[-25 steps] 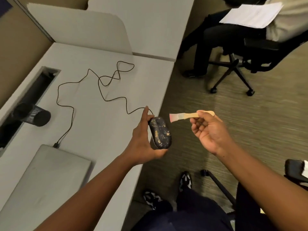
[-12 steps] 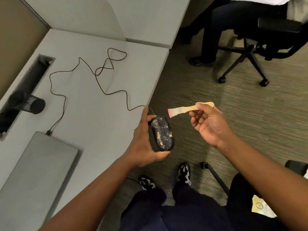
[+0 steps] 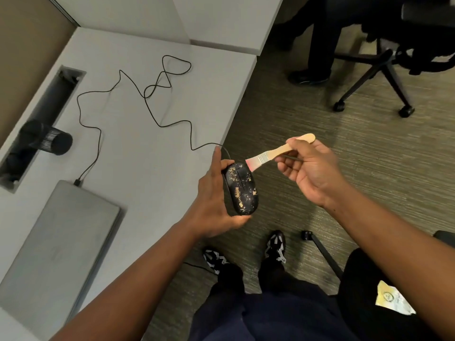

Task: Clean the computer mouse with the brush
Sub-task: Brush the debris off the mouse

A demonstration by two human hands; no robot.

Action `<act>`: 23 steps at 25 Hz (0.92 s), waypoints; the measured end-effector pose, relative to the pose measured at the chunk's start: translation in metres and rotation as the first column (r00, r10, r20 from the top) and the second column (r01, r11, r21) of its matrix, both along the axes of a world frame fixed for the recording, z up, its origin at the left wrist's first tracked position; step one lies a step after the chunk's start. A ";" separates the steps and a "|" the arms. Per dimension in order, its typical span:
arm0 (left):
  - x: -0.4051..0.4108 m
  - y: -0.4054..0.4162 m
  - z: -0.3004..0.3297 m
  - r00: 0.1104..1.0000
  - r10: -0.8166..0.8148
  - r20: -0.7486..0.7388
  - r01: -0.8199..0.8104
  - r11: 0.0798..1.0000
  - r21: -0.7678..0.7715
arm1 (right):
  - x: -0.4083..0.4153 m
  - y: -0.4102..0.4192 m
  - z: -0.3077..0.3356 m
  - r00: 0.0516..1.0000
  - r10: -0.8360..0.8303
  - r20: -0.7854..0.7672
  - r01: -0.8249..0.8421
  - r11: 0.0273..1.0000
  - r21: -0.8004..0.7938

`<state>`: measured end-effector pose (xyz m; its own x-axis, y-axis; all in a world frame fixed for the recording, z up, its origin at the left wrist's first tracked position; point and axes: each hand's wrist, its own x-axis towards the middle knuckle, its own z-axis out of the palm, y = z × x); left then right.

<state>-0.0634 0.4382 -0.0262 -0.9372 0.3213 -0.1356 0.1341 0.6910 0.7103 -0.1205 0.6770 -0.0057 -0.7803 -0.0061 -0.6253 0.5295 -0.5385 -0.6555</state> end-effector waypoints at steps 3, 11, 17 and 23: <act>-0.002 -0.003 -0.002 0.998 -0.022 -0.051 0.021 0.999 -0.026 | -0.004 -0.008 0.003 0.999 0.051 -0.017 -0.051 0.999 0.012; 0.001 -0.008 0.001 0.996 0.005 -0.089 -0.008 0.999 -0.032 | -0.014 -0.016 0.002 0.993 0.117 -0.013 -0.115 0.987 0.112; 0.002 -0.014 -0.001 0.998 0.049 -0.050 -0.051 0.998 -0.026 | -0.016 -0.018 0.004 0.989 0.138 -0.056 -0.132 0.987 0.092; 0.005 -0.014 -0.002 0.996 0.063 -0.056 -0.065 0.997 -0.032 | -0.016 -0.013 -0.001 0.993 0.116 -0.016 -0.114 0.987 0.115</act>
